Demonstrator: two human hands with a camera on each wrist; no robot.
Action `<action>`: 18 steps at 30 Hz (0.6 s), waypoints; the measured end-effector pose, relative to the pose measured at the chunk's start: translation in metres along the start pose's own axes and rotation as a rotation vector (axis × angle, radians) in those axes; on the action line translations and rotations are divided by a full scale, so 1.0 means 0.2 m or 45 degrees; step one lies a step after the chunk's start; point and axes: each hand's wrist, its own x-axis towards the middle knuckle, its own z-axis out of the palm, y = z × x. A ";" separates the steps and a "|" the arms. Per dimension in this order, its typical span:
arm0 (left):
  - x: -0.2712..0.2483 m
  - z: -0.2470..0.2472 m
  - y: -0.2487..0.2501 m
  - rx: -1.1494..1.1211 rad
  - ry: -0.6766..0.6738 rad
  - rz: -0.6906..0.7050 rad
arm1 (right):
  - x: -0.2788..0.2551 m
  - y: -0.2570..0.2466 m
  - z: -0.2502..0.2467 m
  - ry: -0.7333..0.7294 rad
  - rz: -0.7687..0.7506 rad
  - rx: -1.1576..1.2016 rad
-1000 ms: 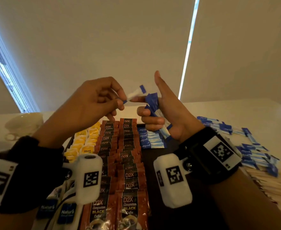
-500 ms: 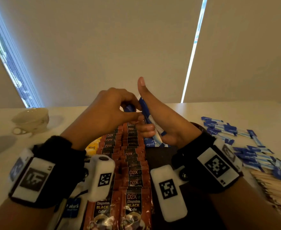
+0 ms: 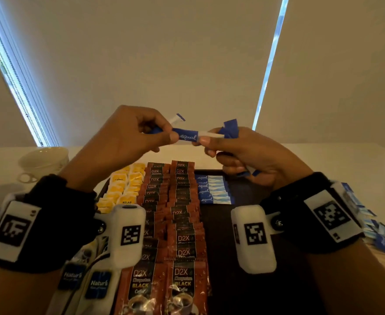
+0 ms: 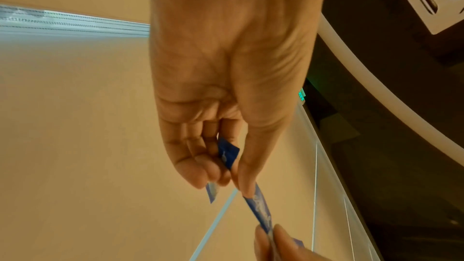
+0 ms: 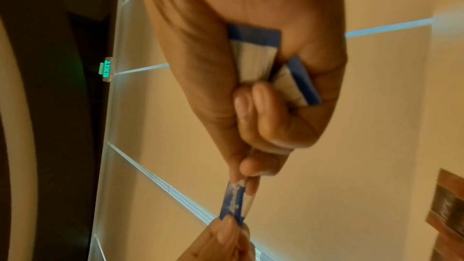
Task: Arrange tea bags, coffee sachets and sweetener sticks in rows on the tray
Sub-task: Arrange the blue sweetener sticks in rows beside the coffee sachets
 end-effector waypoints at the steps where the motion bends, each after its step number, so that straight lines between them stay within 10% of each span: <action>1: 0.00 0.00 0.00 -0.042 -0.026 -0.021 | 0.00 0.00 -0.01 0.048 -0.024 -0.013; 18: -0.02 0.01 0.02 -0.462 -0.034 -0.169 | 0.00 -0.02 -0.03 0.233 0.006 0.262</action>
